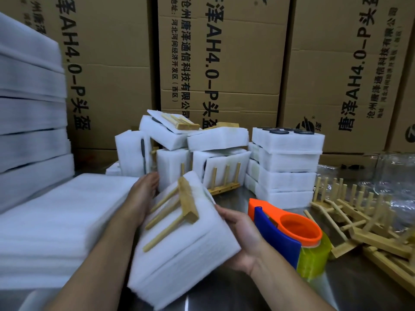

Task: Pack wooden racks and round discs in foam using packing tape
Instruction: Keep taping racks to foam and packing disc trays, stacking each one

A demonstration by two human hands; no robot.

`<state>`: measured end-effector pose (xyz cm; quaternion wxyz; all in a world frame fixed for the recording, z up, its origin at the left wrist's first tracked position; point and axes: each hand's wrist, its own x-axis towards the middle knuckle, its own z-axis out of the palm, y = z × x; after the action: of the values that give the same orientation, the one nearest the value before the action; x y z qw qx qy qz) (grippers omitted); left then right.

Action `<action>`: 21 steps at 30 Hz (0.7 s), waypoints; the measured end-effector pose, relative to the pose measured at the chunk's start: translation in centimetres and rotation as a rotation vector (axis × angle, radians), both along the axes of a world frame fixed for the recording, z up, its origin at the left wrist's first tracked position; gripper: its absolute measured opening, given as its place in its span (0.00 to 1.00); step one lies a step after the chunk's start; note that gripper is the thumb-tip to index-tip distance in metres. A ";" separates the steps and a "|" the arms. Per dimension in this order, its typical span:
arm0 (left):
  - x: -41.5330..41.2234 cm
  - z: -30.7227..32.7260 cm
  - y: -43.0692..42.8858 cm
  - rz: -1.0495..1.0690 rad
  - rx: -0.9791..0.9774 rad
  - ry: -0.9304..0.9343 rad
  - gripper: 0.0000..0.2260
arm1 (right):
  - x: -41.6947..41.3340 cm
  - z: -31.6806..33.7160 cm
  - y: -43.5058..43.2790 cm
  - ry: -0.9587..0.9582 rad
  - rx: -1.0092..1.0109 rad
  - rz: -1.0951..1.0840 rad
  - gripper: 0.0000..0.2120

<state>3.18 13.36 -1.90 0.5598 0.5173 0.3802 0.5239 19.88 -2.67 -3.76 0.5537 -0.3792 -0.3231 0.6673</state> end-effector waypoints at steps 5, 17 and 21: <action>0.1 0.4 -0.5 0.095 -0.075 0.282 0.08 | 1.5 0.3 0.1 -0.174 -0.029 -0.041 0.24; -0.6 -0.7 -1.5 -0.103 -0.402 0.091 0.21 | 1.2 -0.2 0.6 -0.131 -0.056 -0.030 0.19; -0.2 -0.3 -1.7 -0.122 -0.353 -0.025 0.26 | 1.5 -0.1 0.6 0.070 0.012 -0.074 0.18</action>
<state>2.95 11.68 -2.19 0.6773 0.4268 0.4270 0.4204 21.39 -2.09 -3.84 0.5912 -0.3638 -0.2932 0.6574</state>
